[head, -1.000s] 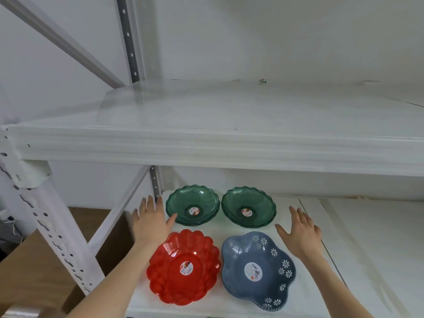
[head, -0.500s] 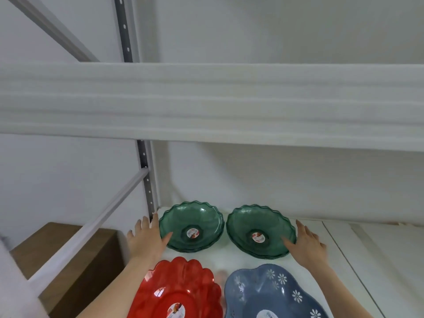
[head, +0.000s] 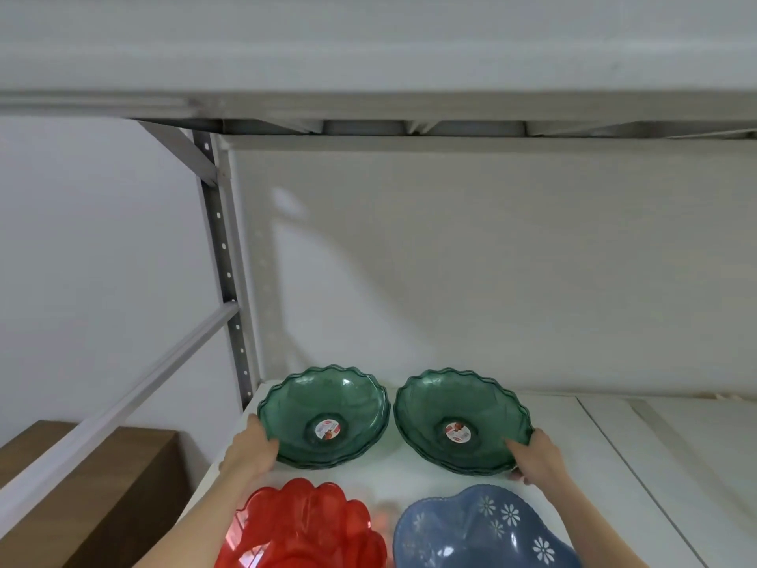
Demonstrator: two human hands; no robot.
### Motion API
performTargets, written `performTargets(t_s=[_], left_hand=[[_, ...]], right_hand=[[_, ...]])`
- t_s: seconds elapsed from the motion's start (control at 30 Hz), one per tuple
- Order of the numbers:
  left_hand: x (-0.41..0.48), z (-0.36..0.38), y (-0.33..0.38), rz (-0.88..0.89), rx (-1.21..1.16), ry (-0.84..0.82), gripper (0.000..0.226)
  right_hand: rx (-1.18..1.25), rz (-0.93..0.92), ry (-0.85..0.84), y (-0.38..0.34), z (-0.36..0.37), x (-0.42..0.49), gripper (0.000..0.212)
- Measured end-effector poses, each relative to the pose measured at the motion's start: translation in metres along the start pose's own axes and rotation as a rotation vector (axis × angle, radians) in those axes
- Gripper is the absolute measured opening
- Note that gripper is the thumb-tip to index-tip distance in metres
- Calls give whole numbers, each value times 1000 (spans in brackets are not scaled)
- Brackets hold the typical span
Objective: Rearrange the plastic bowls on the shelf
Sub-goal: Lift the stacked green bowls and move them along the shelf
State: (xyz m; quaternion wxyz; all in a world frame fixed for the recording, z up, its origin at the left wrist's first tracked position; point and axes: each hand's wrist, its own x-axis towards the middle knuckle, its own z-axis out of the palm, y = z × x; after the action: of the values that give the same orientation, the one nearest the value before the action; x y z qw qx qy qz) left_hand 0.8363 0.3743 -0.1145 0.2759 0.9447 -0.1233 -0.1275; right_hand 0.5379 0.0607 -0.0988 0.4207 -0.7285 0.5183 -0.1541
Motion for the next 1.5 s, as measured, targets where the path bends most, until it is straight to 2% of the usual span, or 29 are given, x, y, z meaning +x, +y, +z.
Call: performTargets(t_s=[0.07, 0.2, 0.47, 0.83, 1.03, 1.17, 1.5], left_hand=[[-5, -3, 8, -8, -124, 18, 33], [-23, -9, 24, -19, -213, 72, 25], [-28, -11, 32, -4, -272, 121, 31], [-49, -23, 45, 43, -420, 163, 22], [-73, -40, 58, 56, -404, 121, 29], [-109, -50, 80, 87, -371, 103, 23], [-188, -30, 147, 52, -403, 55, 36]], right_hand=[[89, 22, 3, -3, 0, -2, 19], [225, 52, 18, -9, 1, -9, 20], [280, 26, 73, -14, 1, -14, 19], [344, 27, 96, -14, -17, -20, 22], [373, 39, 98, -24, -51, -42, 27], [414, 64, 99, -19, -81, -62, 30], [451, 127, 151, 31, -195, -89, 34]])
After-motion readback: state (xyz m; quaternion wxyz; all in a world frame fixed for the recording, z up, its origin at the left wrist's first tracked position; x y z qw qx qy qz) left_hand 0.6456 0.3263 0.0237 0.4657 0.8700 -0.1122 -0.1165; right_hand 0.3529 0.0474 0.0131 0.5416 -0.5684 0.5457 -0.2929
